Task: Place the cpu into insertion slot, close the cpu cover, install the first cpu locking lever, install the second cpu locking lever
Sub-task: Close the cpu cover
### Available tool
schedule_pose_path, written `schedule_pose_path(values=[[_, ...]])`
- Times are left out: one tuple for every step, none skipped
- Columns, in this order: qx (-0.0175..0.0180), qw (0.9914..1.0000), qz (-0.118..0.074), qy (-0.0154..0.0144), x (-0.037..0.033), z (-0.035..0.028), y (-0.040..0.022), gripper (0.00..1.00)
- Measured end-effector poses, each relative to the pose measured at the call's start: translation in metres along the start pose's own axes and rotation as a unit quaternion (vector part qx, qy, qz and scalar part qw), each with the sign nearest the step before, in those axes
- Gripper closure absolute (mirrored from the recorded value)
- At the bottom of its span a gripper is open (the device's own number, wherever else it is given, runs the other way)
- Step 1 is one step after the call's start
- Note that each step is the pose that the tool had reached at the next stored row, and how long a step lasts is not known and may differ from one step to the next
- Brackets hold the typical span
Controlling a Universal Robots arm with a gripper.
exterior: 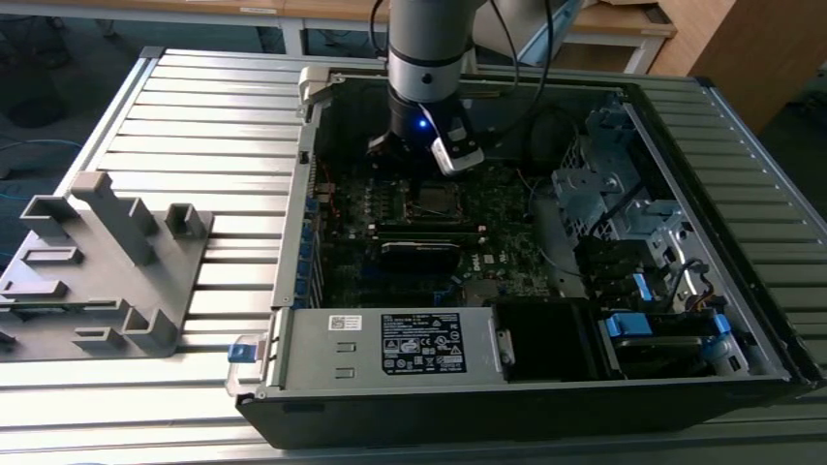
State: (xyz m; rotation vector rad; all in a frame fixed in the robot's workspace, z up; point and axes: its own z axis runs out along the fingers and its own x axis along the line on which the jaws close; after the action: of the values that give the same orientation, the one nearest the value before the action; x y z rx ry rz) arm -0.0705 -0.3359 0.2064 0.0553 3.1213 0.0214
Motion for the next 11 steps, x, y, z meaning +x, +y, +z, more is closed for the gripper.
schedule_pose_path(values=[[0.0001, 1.00000, 0.000, 0.0000, 0.0003, 0.0007, -0.0001, 0.90], [0.0003, 1.00000, -0.001, 0.0000, 0.0006, 0.0014, -0.0001, 0.90], [0.0004, 1.00000, -0.001, 0.0001, 0.0009, 0.0016, -0.0002, 0.90], [0.0004, 1.00000, -0.002, 0.0001, 0.0012, 0.0016, -0.0002, 0.90], [0.0004, 1.00000, -0.002, 0.0001, 0.0017, 0.0018, -0.0002, 0.90], [0.0003, 1.00000, -0.002, 0.0001, 0.0023, 0.0019, -0.0002, 0.90], [0.0003, 1.00000, -0.002, 0.0000, 0.0028, 0.0021, -0.0002, 0.90], [0.0003, 1.00000, -0.002, 0.0001, 0.0031, 0.0025, -0.0002, 0.90], [0.0003, 1.00000, -0.003, 0.0000, 0.0032, 0.0032, -0.0002, 0.90], [0.0003, 0.99999, -0.003, 0.0001, 0.0033, 0.0039, -0.0003, 0.90], [0.0003, 0.99999, -0.004, 0.0001, 0.0034, 0.0046, -0.0003, 0.90]])
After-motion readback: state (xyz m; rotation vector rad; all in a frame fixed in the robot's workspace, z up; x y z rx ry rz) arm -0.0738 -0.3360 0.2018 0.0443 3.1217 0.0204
